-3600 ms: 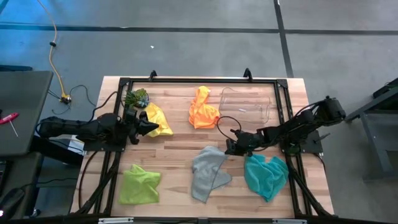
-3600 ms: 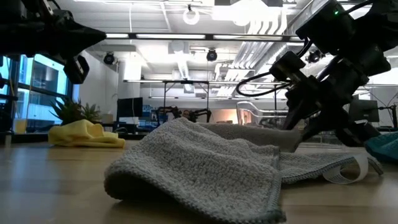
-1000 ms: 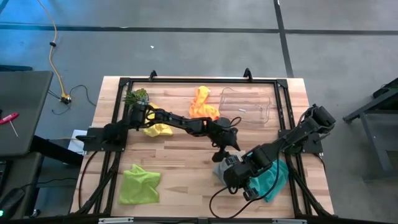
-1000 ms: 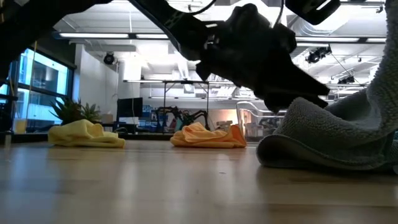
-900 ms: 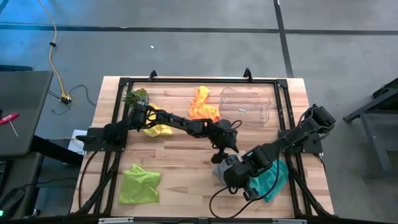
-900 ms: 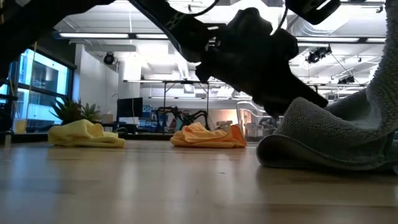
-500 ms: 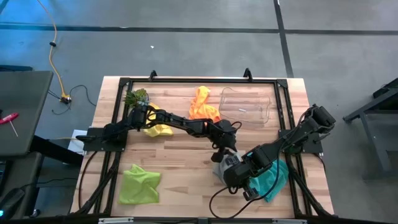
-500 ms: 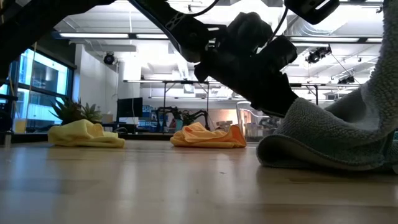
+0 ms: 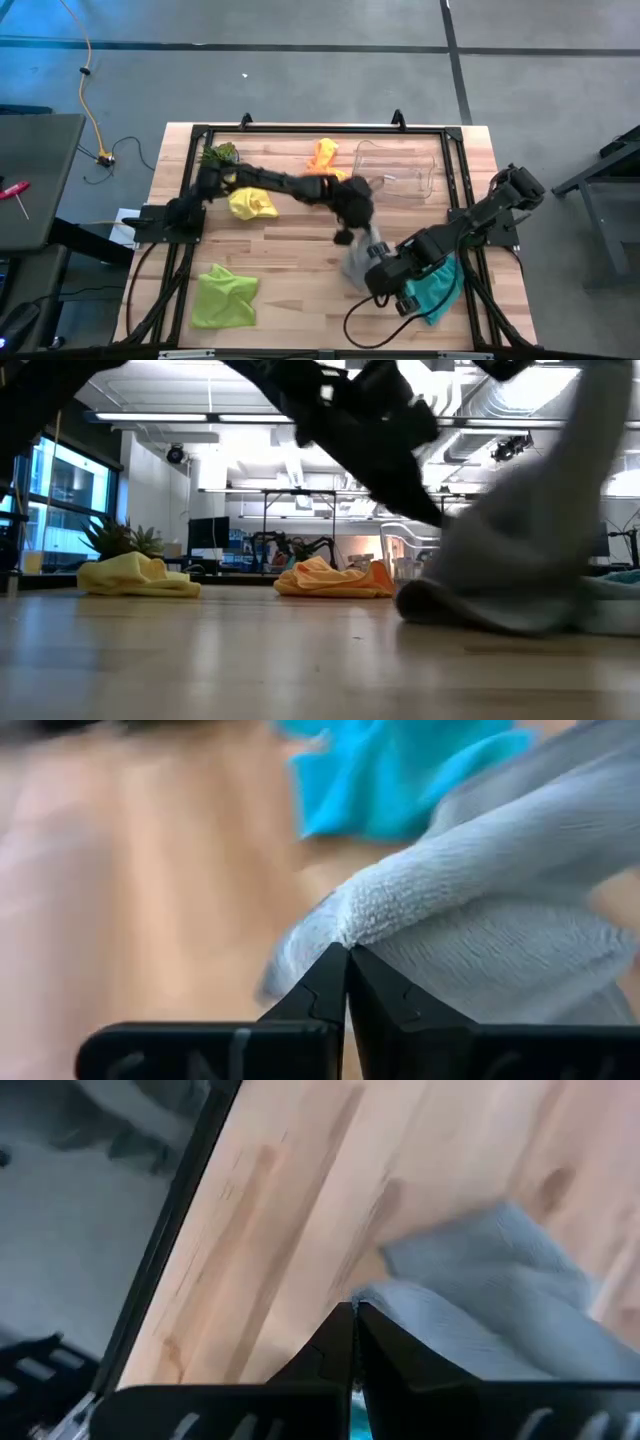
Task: Fold microfiber towels
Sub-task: Fold the gray microfiber towel
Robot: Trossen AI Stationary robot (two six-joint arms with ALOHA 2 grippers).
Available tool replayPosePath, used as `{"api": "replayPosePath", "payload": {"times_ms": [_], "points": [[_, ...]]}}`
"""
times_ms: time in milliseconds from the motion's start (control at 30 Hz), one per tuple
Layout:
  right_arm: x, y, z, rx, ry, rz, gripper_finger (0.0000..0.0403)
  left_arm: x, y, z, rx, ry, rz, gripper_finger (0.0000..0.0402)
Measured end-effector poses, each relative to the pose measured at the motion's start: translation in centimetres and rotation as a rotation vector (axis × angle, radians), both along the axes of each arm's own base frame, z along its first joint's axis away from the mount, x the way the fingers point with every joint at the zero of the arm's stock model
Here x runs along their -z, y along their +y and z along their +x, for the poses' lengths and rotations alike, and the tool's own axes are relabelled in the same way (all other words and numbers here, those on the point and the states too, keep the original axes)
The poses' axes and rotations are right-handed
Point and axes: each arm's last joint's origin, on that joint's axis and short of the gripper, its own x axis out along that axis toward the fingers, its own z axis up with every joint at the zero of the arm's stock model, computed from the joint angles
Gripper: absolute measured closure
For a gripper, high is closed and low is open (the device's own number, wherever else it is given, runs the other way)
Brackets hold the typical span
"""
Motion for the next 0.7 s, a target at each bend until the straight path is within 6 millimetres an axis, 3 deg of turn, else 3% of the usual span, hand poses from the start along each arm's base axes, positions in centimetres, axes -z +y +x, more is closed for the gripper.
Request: {"api": "replayPosePath", "payload": {"times_ms": [200, 367, 467, 567, 700], "points": [[-2.5, -2.7, -0.6, 0.119, -0.122, -0.083, 0.0403, -6.7, 1.9, -5.1, -0.109, 0.120, 0.138, 0.0401], [-2.9, -4.7, -0.1, 0.212, -0.158, -0.150, 0.0403, -10.2, 1.1, -9.9, -0.255, 0.104, 0.154, 0.0401], [-2.9, -5.8, 0.3, 0.263, -0.164, -0.186, 0.0403, -10.7, -1.1, -12.8, -0.351, 0.101, 0.140, 0.0401], [-2.5, -7.1, 0.7, 0.312, -0.149, -0.202, 0.0403, -9.9, -3.8, -15.4, -0.443, 0.117, 0.108, 0.0401], [0.2, -8.4, 0.9, 0.339, -0.091, -0.155, 0.0403, -8.0, -7.8, -18.0, -0.537, 0.115, 0.013, 0.0402]]}}
